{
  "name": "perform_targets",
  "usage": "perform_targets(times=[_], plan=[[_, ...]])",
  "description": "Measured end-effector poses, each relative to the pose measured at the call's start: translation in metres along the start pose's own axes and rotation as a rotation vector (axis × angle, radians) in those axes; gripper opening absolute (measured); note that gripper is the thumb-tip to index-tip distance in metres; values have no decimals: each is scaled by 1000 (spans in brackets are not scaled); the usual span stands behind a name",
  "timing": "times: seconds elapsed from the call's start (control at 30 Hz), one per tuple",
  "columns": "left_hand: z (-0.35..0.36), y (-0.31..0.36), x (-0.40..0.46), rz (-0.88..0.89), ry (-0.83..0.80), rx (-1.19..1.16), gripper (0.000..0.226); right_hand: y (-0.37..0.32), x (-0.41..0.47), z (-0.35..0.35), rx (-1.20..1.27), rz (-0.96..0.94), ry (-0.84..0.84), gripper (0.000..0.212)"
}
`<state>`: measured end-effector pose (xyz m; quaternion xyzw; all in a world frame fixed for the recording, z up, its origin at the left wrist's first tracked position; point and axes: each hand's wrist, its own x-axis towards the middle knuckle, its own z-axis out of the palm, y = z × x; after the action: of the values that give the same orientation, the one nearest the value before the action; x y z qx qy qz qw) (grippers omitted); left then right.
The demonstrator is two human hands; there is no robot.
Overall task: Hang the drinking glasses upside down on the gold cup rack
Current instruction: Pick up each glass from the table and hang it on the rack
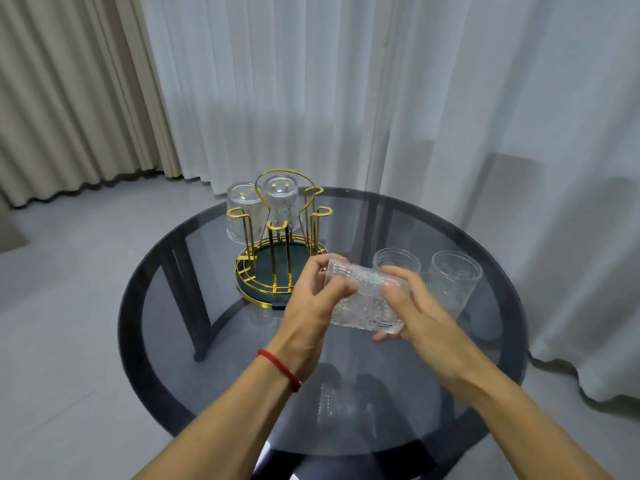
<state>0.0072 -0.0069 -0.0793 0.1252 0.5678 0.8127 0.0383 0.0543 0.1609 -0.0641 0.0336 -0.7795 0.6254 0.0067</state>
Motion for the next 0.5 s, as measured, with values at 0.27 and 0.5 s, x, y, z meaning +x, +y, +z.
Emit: perform_targets(times=[0.27, 0.5], plan=[[-56, -30, 13, 5, 271, 1271, 38, -24, 39, -27, -157, -136, 417, 58], [-65, -46, 9, -51, 211, 1481, 61, -55, 112, -54, -203, -165, 518, 69]])
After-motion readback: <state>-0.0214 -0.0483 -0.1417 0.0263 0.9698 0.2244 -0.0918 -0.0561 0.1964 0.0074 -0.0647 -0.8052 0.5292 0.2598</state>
